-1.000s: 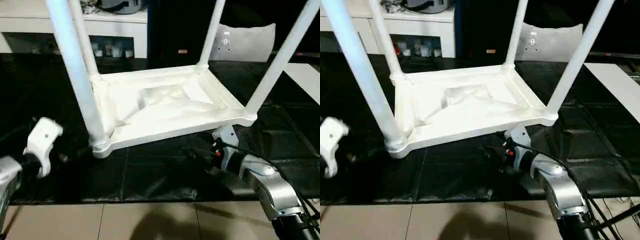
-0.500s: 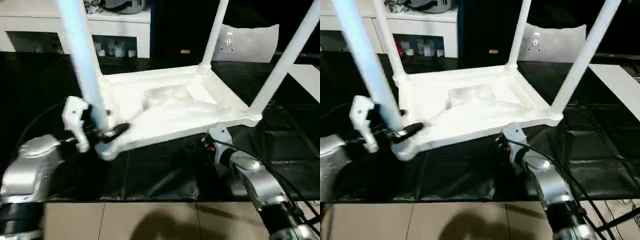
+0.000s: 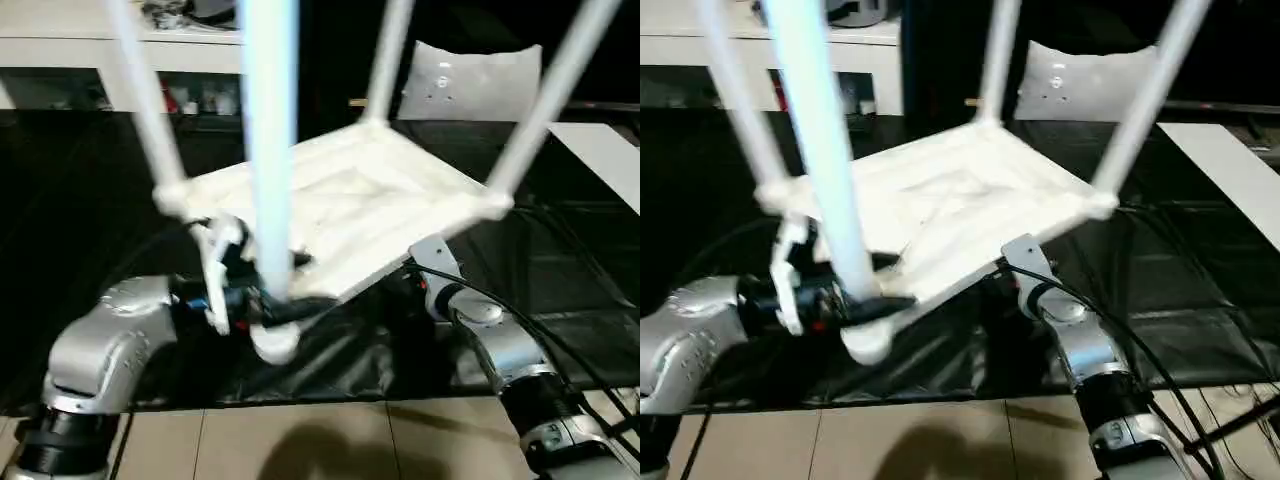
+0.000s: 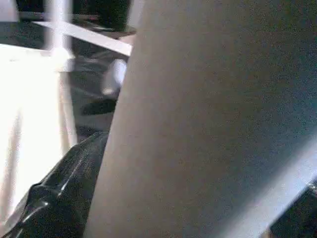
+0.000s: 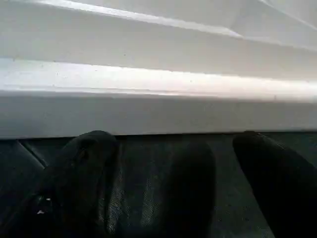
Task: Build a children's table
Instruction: Rotate table base
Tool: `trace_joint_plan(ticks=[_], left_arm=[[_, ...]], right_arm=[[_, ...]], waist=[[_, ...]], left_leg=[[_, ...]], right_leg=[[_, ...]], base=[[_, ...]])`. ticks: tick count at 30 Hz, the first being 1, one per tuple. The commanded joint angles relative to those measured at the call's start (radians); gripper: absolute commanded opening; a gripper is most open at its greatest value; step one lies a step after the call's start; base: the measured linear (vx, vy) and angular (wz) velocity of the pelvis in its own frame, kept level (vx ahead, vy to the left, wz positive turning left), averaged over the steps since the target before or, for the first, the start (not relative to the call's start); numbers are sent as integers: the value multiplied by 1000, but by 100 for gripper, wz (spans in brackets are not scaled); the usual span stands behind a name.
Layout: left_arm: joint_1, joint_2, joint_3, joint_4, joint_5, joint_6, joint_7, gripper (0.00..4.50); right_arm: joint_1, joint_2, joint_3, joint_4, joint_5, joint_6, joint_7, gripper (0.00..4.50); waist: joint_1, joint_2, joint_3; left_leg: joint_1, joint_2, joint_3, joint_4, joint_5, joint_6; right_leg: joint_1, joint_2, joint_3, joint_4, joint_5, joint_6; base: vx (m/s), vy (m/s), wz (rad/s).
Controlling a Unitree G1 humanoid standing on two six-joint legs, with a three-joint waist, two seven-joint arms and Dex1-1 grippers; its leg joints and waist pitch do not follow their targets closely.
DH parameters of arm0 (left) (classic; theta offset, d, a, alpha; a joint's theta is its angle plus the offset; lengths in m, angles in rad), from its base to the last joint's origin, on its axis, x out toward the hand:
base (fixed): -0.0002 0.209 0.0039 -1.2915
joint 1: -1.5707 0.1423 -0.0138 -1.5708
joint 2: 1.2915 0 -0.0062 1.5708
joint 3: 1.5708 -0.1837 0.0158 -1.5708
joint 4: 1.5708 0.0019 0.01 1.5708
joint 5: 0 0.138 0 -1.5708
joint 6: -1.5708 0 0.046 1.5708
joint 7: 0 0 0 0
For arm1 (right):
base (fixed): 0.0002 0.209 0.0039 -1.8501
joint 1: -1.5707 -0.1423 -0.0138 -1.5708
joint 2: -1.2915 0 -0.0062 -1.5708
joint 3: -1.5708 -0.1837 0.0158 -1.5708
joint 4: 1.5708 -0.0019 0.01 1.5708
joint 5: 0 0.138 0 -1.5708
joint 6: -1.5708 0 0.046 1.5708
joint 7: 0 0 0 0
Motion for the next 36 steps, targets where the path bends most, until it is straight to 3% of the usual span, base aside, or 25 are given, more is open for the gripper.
trace_joint_plan(ticks=[1,4,10,17,18,20,27,36], left_arm=[[-12,-35,-69,-28,-5,4,0,446],[-23,-71,-100,-22,9,-2,20,446],[-59,-138,-137,14,40,-48,66,446],[-108,-230,-180,54,66,-88,100,446],[-118,-246,-188,70,78,-105,109,446],[-137,-275,-198,104,103,-142,130,446],[-173,-343,-199,166,146,-203,200,446],[-164,-276,-161,192,188,-253,205,446]], right_arm=[[-59,51,45,-16,7,-46,35,450],[-72,81,66,-4,0,-61,43,450],[-65,109,91,-10,-9,-81,82,450],[-35,115,103,-26,-22,-100,106,450],[-33,112,98,-23,-26,-102,103,450],[-31,105,86,-17,-29,-105,102,450],[-16,76,63,-17,-32,-103,96,450],[31,-14,-18,-28,-13,-70,96,450]], waist=[[3,7,-55],[-4,2,-54],[-4,3,-55],[5,1,-60],[5,12,-60],[5,5,-59],[7,3,-62],[10,1,-61]], left_leg=[[-16,57,-24,-76,-72,28],[-16,57,-25,-76,-81,30],[-13,60,-27,-76,-77,35],[-19,63,-25,-73,-22,47],[-19,61,-25,-72,-25,46],[-15,60,-23,-74,-47,45],[-21,60,-26,-72,-49,49],[-15,60,-25,-71,-58,59]], right_leg=[[66,-108,102,-76,-321,-49],[64,-105,100,-80,-341,-37],[61,-105,100,-81,-337,-25],[64,-108,105,-66,-241,-60],[65,-109,105,-66,-241,-62],[63,-105,103,-75,-270,-50],[67,-105,99,-77,-279,-26],[62,-103,97,-80,-300,-11]], base=[[0,0,0],[0,0,0],[0,0,0],[0,0,0],[0,0,0],[0,0,0],[0,0,0],[0,0,0]])
